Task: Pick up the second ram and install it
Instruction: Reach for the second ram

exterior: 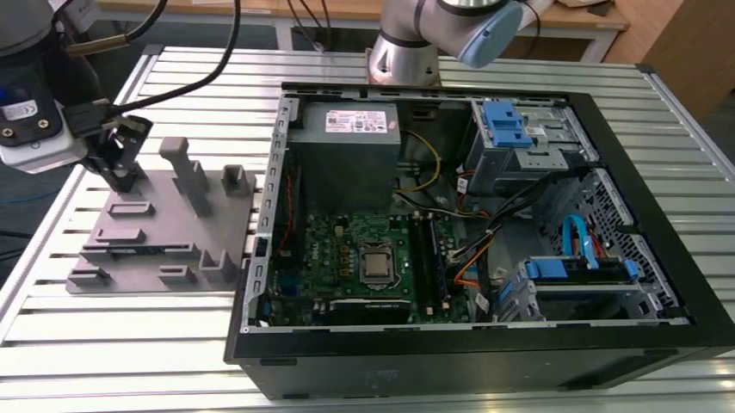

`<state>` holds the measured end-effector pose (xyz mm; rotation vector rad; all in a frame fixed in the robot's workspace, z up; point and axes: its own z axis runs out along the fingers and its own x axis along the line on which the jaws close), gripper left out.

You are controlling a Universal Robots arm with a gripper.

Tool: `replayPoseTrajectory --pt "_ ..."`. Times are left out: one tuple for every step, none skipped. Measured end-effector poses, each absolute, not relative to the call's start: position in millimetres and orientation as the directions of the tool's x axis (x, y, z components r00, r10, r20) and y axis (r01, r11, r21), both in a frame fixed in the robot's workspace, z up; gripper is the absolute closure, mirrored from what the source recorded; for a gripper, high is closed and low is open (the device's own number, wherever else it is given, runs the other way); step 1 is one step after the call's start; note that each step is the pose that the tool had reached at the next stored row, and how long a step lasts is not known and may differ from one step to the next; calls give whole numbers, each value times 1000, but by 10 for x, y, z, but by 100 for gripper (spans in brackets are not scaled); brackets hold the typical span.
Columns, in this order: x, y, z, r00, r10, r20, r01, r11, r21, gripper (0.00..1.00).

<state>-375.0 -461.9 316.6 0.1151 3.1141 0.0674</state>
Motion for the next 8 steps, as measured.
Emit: replayPoseTrajectory --pt "-3752 -4625 3151 -997 74 -23 73 996 44 89" --pt "-3753 -4630 3135 -997 74 -23 73 996 44 89" --pt "-3755 -4636 3116 -997 74 -23 73 996 44 89" --pt "-3757 -4642 3100 -997 74 -23 73 996 44 89" --pt "-3758 -4647 3083 -997 74 -23 73 996 44 89" --pt "-3760 -4653 3067 -997 74 -23 73 996 44 89" --pt "-3761 -4658 3051 -997 74 -23 73 996 44 89" --pt "-3763 -4662 3037 -997 74 -23 73 996 44 89"
